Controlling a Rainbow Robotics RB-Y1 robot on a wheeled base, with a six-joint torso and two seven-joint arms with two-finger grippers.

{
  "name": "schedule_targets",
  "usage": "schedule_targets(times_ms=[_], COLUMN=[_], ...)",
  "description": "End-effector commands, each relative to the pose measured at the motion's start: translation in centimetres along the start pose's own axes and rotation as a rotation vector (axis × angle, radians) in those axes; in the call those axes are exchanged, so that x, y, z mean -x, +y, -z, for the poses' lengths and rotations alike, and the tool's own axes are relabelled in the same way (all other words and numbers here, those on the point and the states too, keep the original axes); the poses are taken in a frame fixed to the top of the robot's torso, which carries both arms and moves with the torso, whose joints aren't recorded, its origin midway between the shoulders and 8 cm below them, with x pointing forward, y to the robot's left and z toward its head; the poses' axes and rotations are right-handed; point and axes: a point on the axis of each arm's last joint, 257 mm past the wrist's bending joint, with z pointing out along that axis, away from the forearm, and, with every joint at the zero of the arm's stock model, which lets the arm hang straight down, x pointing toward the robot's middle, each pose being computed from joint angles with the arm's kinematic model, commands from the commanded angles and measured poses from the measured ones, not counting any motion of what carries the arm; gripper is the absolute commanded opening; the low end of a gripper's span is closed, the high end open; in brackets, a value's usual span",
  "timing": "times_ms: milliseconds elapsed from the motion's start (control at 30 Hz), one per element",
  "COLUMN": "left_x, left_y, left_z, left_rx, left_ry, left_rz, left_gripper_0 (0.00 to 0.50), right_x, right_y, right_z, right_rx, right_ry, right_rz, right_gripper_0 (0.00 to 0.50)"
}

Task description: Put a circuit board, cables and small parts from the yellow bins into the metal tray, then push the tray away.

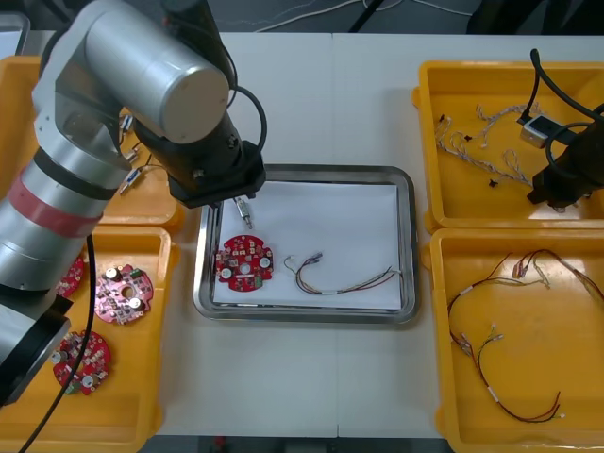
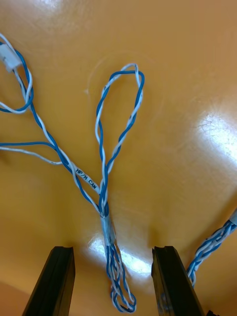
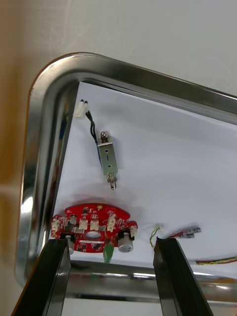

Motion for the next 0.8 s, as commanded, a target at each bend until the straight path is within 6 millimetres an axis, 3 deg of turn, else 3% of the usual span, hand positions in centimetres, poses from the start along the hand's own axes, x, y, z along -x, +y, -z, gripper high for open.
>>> schedule_targets(times_ms=[33, 300, 600, 800], left_x=[3.7, 5.0, 7.9, 9.8], left_y=[0.4, 2.9, 8.7, 12.9], left_z=[5.7, 8.3, 12.2, 14.6], left_rx=[-0.04, -0.021, 0.014, 0.041], left_ry=[-0.103, -0.149, -0.175, -0.179], left_rz=[-0.044, -0.077, -0.091, -0.028], left_gripper_0=[0.5, 0.5, 0.5, 0.5], right_x=[2.6, 2.8, 2.0, 1.6], right_y=[0.4, 1.2, 1.4, 1.3], right_z=[0.4, -0.2, -0.9, -1.1], right_rx=[-0.006, 0.006, 0.007, 0.003], right_ry=[-0.043, -0.046, -0.042, -0.033], right_rz=[0.001, -0.004, -0.011, -0.011], right_gripper_0=[0.456, 0.449, 0.445, 0.352])
